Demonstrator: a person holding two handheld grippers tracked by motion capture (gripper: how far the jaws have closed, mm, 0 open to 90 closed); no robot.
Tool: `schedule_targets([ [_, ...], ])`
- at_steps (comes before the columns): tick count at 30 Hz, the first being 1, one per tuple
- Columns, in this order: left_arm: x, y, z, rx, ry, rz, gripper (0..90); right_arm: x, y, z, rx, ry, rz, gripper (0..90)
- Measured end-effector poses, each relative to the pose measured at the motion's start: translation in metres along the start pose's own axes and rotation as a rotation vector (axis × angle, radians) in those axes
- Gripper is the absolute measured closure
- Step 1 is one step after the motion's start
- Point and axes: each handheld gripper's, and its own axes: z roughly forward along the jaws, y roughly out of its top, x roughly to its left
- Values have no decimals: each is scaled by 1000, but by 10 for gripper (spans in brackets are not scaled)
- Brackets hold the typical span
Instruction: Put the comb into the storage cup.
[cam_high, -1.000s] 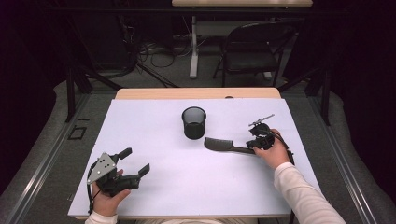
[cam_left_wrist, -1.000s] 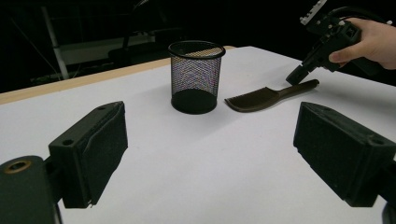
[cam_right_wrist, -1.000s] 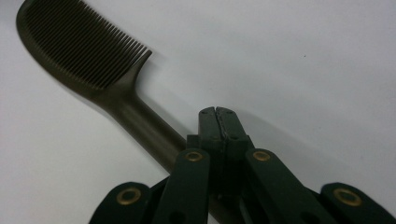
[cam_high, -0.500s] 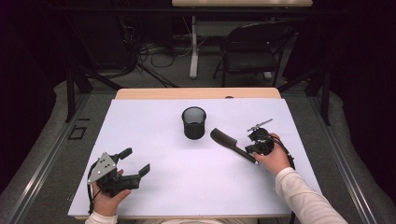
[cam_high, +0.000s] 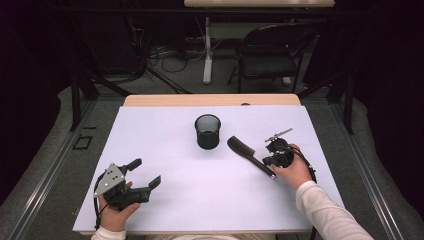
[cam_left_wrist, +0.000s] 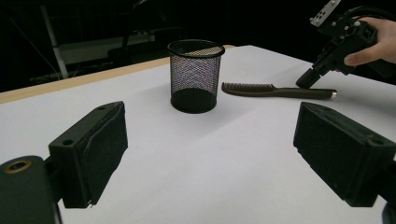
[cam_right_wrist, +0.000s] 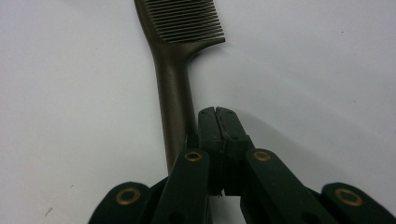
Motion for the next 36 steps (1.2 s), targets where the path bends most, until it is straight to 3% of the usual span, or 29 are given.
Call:
schedule_targets([
  [15,0,0,1,4,-2,0,98,-1,3,-6,-27,-2,9,834],
  [24,-1,0,1,5,-1,1,98,1,11,-15,-37,-9,-22,751],
  [36,-2,0,2,10,-8,2,98,6,19,-20,-3,-32,-64,598],
])
